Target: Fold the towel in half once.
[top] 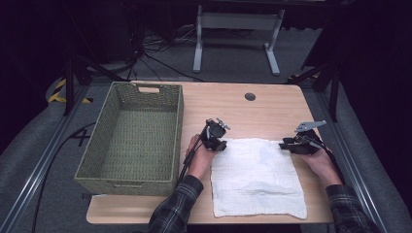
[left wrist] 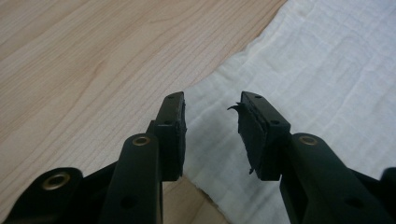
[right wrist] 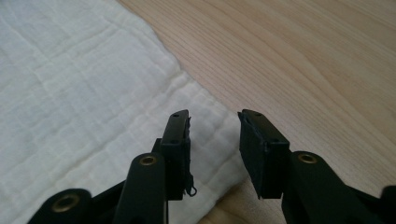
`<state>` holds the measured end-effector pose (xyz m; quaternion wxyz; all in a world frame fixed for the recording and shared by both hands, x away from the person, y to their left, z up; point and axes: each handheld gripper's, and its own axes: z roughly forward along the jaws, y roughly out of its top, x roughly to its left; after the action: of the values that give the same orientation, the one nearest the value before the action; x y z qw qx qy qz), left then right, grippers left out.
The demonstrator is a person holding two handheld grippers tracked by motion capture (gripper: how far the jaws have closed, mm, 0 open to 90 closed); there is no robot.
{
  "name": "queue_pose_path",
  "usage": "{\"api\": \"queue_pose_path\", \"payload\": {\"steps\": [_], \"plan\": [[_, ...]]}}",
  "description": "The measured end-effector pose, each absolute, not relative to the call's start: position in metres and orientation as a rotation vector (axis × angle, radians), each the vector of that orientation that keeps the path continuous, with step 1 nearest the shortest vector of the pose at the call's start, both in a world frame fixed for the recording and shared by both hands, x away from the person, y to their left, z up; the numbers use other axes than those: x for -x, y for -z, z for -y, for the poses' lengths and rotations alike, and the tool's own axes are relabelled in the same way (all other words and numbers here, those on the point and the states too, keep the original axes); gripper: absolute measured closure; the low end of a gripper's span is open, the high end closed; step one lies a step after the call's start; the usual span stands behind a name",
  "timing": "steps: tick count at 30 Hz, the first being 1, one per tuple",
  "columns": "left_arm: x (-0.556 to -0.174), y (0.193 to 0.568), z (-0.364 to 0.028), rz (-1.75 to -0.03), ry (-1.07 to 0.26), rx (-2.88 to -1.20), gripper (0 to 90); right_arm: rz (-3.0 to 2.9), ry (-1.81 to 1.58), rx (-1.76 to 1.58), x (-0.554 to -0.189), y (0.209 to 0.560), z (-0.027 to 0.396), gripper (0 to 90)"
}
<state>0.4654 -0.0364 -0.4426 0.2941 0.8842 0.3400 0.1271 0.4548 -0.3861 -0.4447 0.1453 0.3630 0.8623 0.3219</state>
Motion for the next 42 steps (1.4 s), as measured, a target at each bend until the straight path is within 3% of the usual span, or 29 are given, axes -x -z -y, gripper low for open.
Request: {"api": "queue_pose_path", "payload": {"steps": [4,11,21,30,42], "plan": [[-0.466,0.446,0.037,-0.905,-0.328,-2.358,59.3,-2.488,-0.913,-1.048,-0.456,0.448,0.386,61.4],[-0.468,0.451,0.036,-0.900,-0.291,-2.365,63.3,-2.475,-0.907,-1.063,-0.455,0.448,0.386,67.8],[-0.466,0.450,0.036,-0.896,-0.293,-2.380,87.1,-2.488,-0.917,-1.081,-0.455,0.448,0.387,86.9],[-0.468,0.448,0.033,-0.940,-0.243,-2.315,88.8,-2.499,-0.942,-1.103,-0.459,0.448,0.389,89.3],[-0.463,0.409,0.026,-0.913,-0.322,-2.209,88.9,-2.409,-1.043,-1.066,-0.461,0.415,0.395,89.5]]}}
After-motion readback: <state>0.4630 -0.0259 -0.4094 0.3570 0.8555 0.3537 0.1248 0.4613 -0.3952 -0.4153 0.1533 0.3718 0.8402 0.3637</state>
